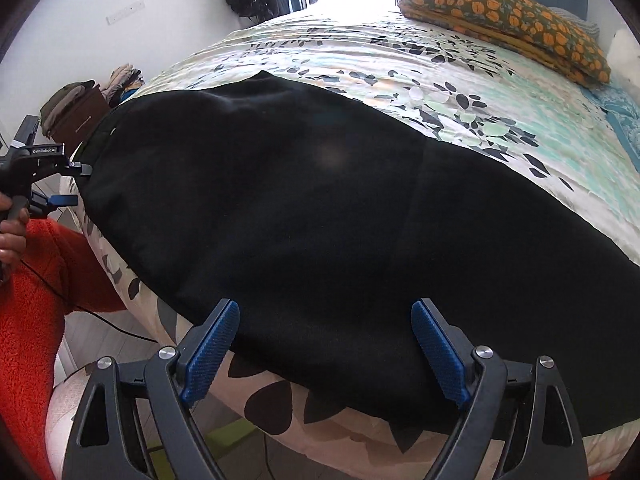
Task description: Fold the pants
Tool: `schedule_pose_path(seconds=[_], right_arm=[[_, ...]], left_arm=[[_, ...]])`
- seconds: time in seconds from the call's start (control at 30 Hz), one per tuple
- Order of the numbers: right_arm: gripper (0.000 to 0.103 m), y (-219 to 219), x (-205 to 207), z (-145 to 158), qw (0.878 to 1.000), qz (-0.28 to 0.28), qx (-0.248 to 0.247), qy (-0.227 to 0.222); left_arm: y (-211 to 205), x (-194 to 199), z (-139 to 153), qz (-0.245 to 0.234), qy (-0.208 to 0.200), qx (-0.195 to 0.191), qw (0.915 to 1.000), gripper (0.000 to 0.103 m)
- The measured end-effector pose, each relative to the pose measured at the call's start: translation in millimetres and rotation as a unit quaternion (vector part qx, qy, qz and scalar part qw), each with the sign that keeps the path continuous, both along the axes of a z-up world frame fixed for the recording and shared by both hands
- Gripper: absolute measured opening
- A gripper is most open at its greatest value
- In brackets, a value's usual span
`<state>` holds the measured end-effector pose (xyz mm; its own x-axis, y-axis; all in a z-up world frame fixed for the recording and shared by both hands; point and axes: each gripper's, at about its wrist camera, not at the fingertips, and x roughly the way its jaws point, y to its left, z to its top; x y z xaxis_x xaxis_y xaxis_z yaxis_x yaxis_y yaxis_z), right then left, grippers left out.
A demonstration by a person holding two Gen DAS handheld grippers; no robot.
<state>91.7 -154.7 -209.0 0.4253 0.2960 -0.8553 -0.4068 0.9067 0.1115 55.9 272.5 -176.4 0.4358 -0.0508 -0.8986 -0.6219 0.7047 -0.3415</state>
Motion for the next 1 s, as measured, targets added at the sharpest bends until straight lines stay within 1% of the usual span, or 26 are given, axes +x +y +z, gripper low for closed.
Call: schedule_pose_path(seconds=[0.03,0.1,0.13,0.17,0.27,0.4,0.43,0.47,0.5,0.53,0.57,0.6,0.67,0.73,0.83,0.9,1.0], right_arm=[[0.088,-2.9,-0.1,0.3,1.0,-0.002,0.003,0.0],[0.088,-7.9,-1.5,1.6,1.0,-0.007,0.006,-0.001],[0.088,-9.3,-2.8,2.0,1.0,-0.007,0.007,-0.003],[0.088,-10.4,-4.6,3.1,1.0,-0.008,0.006,-0.005],[0.088,-11.5,-10.6,9.6,1.0,-0.007,0.004,-0.017],[0.088,-11.1,-13.1,20.2,0.999,-0.008,0.008,-0.044],[0.088,-10.5,-12.1,20.6,0.999,-0.007,0.009,-0.045],[0.088,-9.6,-10.8,18.8,0.999,-0.006,0.01,-0.04],[0.088,-9.0,-9.2,14.6,0.999,-0.006,0.009,-0.03],[0.088,-8.4,-7.3,8.6,1.0,-0.006,0.009,-0.014],[0.088,-7.6,-5.8,2.5,1.0,-0.005,0.006,0.0],[0.088,-6.2,-6.7,-0.5,1.0,-0.003,0.0,0.0],[0.09,-2.1,-8.2,-1.4,1.0,0.005,-0.011,-0.005],[0.095,1.1,-9.6,-4.3,1.0,0.011,-0.016,-0.005],[0.1,8.4,-12.4,-7.6,0.999,0.02,-0.034,-0.011],[0.102,10.7,-13.6,-8.6,0.999,0.022,-0.042,-0.014],[0.102,9.4,-14.5,-8.5,0.999,0.022,-0.04,-0.014]], left_arm=[[-0.4,1.5,0.9,-0.002,0.001,0.007,1.0,0.037],[-2.2,6.4,3.6,0.002,-0.009,0.011,0.9999,0.014],[-1.8,5.6,7.4,-0.001,-0.011,0.015,0.9998,0.011],[-0.6,1.6,13.0,-0.007,-0.016,0.024,0.9996,0.005],[-5.5,-0.6,19.1,-0.025,-0.008,0.061,0.9978,0.005],[-7.8,-0.8,18.9,-0.032,0.002,0.077,0.9965,0.006],[-9.4,1.4,19.4,-0.034,0.003,0.08,0.9962,0.006],[-11.6,4.5,18.7,-0.037,0.006,0.085,0.9956,0.008],[-13.9,5.6,18.1,-0.041,0.014,0.095,0.9945,0.015],[-16.3,5.3,18.1,-0.04,0.024,0.108,0.993,0.02],[-21.0,8.3,18.4,-0.036,0.036,0.123,0.9911,0.035],[-22.5,4.8,20.3,-0.029,0.045,0.137,0.9891,0.055],[-25.3,-7.4,27.6,-0.017,0.042,0.15,0.9876,0.075],[-33.3,-15.1,36.4,-0.019,0.029,0.164,0.9858,0.076],[-56.3,-12.2,47.2,-0.043,0.022,0.201,0.9785,0.076],[-76.0,-6.5,52.5,-0.069,0.012,0.221,0.9727,0.079],[-104.0,2.2,55.7,-0.108,0.005,0.249,0.9625,0.081]])
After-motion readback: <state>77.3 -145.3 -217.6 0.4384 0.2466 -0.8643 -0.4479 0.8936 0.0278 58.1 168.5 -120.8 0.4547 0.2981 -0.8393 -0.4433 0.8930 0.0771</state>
